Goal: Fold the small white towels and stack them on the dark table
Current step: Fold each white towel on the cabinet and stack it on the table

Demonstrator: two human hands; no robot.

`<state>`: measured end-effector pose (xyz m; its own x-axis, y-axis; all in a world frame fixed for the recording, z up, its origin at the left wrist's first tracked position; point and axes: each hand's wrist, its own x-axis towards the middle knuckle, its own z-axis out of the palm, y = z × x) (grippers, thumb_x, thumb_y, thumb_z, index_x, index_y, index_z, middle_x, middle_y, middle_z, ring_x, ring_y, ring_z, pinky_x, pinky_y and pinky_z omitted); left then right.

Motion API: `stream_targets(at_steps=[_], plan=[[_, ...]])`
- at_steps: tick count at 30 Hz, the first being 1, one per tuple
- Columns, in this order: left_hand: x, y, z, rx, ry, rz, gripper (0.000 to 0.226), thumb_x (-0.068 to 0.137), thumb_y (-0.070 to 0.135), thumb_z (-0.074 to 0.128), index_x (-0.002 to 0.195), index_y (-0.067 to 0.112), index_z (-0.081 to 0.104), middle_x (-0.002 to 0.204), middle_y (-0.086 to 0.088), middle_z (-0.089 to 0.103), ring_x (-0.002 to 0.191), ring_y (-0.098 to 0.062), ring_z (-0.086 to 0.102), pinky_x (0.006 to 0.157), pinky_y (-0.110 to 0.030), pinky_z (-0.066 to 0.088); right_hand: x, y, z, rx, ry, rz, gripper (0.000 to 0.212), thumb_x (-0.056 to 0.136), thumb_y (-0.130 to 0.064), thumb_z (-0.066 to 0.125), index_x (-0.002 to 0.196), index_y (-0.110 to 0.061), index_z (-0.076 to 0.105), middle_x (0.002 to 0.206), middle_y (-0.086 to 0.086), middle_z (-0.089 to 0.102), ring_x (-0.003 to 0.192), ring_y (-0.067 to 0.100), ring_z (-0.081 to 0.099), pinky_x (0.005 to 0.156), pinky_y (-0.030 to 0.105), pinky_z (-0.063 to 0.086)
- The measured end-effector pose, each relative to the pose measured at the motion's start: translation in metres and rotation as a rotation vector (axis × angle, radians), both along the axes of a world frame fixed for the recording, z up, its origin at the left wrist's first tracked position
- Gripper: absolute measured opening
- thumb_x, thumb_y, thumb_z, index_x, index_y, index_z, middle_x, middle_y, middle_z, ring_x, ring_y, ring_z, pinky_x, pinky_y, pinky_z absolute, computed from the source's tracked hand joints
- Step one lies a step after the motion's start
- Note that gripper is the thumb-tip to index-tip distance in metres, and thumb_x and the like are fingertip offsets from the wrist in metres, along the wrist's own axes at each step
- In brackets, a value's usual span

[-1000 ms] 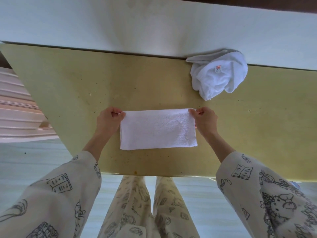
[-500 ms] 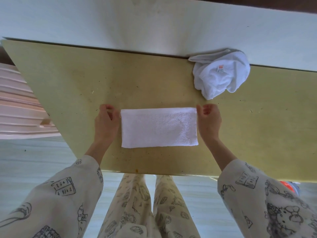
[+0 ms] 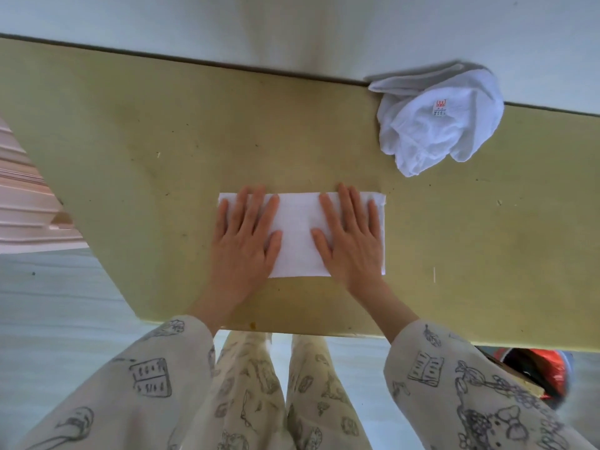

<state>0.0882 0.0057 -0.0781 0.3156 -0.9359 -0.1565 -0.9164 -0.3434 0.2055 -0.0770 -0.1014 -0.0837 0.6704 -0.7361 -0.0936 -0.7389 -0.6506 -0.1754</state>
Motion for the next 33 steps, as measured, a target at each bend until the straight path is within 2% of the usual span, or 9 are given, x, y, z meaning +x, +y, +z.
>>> stream_targets(at_steps=[5,11,16,19,21,24,29,31,33], plan=[[0.009,0.004,-0.001,0.000,-0.018,0.028,0.059,0.093,0.041,0.030,0.144,0.012,0.026,0.152,-0.012,0.022,0.141,-0.029,0.017,0.115,-0.047,0.009,-0.011,-0.005,0.003,-0.003,0.063,-0.009,0.062,0.093,-0.052,0.027,0.146,-0.020,0.026,0.153,0.017,0.023,0.142,0.031,0.019,0.116,0.046,0.010],[0.028,0.015,0.006,0.108,-0.042,0.061,0.059,0.096,0.039,0.019,0.146,0.010,0.015,0.153,-0.011,0.020,0.141,-0.029,0.016,0.113,-0.053,0.009,-0.008,-0.005,0.007,-0.001,0.072,-0.017,0.064,0.091,-0.054,0.029,0.145,-0.019,0.029,0.152,0.017,0.025,0.141,0.034,0.022,0.114,0.047,0.010],[0.048,0.041,0.017,0.124,-0.038,0.296,0.062,0.095,0.041,0.013,0.146,0.005,0.015,0.155,-0.013,0.013,0.143,-0.029,0.007,0.113,-0.050,-0.001,-0.008,-0.005,0.008,0.019,0.082,-0.025,0.064,0.092,-0.053,0.027,0.146,-0.019,0.025,0.153,0.017,0.022,0.142,0.032,0.019,0.115,0.047,0.008],[0.024,0.036,0.035,-0.007,0.020,0.519,0.051,0.092,0.040,0.036,0.126,0.003,0.044,0.134,-0.021,0.038,0.125,-0.041,0.032,0.103,-0.051,0.022,-0.007,-0.004,0.009,0.021,0.084,-0.028,0.064,0.092,-0.053,0.026,0.147,-0.020,0.024,0.154,0.017,0.021,0.142,0.032,0.017,0.114,0.047,0.008],[0.005,0.023,0.042,-0.001,0.145,0.739,0.050,0.087,0.046,0.052,0.116,0.006,0.050,0.121,-0.019,0.042,0.113,-0.038,0.036,0.096,-0.047,0.025,-0.007,-0.004,0.009,0.024,0.082,-0.029,0.064,0.092,-0.054,0.025,0.147,-0.020,0.025,0.153,0.017,0.021,0.142,0.032,0.018,0.114,0.047,0.008],[-0.009,0.009,0.042,0.086,0.246,0.901,0.056,0.079,0.050,0.063,0.113,0.007,0.050,0.120,-0.015,0.039,0.113,-0.031,0.032,0.097,-0.037,0.023,-0.007,-0.004,0.009,0.026,0.090,-0.030,0.065,0.092,-0.054,0.024,0.147,-0.020,0.024,0.154,0.016,0.020,0.143,0.031,0.017,0.114,0.047,0.008],[-0.006,-0.007,0.046,0.114,0.389,0.938,0.039,0.087,0.034,0.060,0.111,0.005,0.055,0.121,-0.013,0.041,0.115,-0.030,0.036,0.099,-0.037,0.028,-0.007,-0.004,0.009,0.046,0.109,-0.031,0.065,0.092,-0.055,0.023,0.148,-0.021,0.020,0.155,0.014,0.016,0.144,0.029,0.013,0.115,0.046,0.004],[-0.005,-0.012,0.051,0.095,0.434,0.929,0.033,0.089,0.030,0.058,0.110,0.006,0.052,0.111,-0.009,0.051,0.101,-0.029,0.047,0.088,-0.039,0.040,-0.007,-0.005,0.009,0.046,0.109,-0.030,0.065,0.092,-0.055,0.023,0.148,-0.021,0.020,0.155,0.014,0.016,0.144,0.029,0.012,0.115,0.046,0.004],[-0.004,-0.015,0.057,0.093,0.548,0.968,0.033,0.089,0.024,0.058,0.112,0.006,0.043,0.100,-0.005,0.051,0.088,-0.026,0.049,0.074,-0.036,0.041,-0.007,-0.005,0.008,0.051,0.101,-0.027,0.065,0.092,-0.055,0.023,0.148,-0.021,0.020,0.156,0.014,0.016,0.144,0.029,0.011,0.115,0.046,0.003]])
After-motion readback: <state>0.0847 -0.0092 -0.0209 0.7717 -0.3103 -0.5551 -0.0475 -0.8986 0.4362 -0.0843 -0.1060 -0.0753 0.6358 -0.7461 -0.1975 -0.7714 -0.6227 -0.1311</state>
